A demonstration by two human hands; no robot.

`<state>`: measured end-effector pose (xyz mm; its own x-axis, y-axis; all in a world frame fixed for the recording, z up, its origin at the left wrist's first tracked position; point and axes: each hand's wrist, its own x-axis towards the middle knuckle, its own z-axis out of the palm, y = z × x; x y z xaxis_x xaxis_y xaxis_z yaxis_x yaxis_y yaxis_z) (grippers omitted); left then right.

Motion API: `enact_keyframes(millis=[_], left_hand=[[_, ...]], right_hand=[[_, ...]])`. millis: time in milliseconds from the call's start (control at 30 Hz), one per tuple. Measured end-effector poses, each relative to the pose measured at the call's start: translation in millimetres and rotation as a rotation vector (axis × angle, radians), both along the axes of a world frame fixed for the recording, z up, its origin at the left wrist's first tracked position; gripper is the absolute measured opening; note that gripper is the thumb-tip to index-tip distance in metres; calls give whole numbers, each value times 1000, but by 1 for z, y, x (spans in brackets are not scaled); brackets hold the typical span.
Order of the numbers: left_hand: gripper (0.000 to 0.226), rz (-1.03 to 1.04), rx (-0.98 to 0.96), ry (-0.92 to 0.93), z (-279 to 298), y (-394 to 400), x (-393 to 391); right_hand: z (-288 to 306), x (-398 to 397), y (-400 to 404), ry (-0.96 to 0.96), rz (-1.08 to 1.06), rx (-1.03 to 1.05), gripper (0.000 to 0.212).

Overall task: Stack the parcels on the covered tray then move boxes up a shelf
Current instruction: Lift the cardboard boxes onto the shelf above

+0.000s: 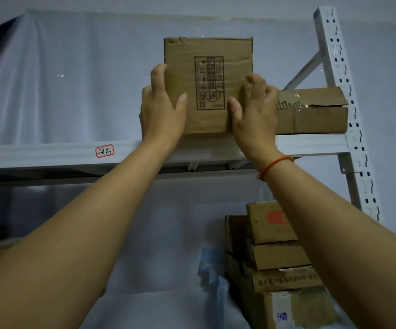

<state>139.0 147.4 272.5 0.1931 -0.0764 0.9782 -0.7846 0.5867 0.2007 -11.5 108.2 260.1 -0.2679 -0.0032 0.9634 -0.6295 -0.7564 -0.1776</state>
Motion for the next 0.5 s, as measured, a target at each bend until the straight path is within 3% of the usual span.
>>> enact_keyframes(millis=[167, 500], left_hand=[[34, 8, 80, -28, -4, -19, 1], [48, 57, 317, -202, -14, -57, 12]], right_hand=[[-12, 0, -23, 69, -33, 117, 29], [-30, 3, -42, 106, -75, 193, 30]])
